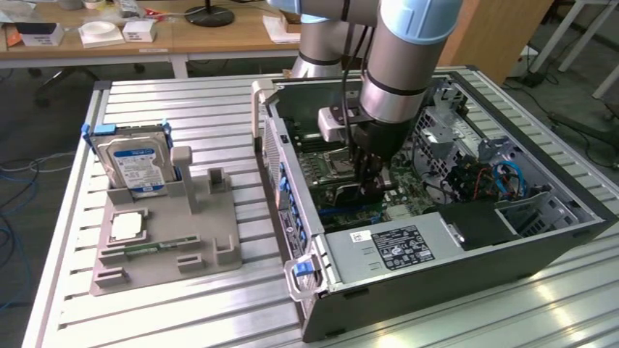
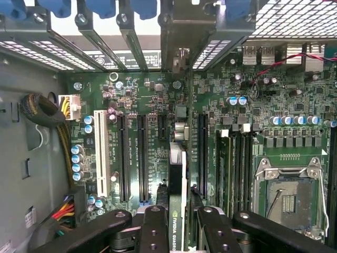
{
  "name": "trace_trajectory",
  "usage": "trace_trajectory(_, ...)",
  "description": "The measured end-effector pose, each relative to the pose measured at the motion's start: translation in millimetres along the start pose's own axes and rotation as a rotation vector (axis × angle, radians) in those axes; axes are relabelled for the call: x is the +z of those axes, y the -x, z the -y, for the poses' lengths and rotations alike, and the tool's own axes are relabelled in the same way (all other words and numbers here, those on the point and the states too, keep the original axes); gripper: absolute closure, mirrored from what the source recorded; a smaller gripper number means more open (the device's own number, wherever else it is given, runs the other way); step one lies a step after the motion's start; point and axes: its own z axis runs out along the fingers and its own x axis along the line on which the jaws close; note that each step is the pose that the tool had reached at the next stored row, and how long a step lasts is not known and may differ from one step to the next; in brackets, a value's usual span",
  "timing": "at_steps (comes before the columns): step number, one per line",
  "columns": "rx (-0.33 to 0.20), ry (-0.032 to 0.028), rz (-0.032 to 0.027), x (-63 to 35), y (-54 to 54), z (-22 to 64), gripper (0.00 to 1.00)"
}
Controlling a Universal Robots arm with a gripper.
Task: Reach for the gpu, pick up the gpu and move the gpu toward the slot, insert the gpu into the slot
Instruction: 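Insert the gpu into the slot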
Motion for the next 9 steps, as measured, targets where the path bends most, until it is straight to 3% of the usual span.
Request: trace_trajectory(9, 0.0, 0.0003, 0.0004, 3.0, 0.0, -0.2, 0.74)
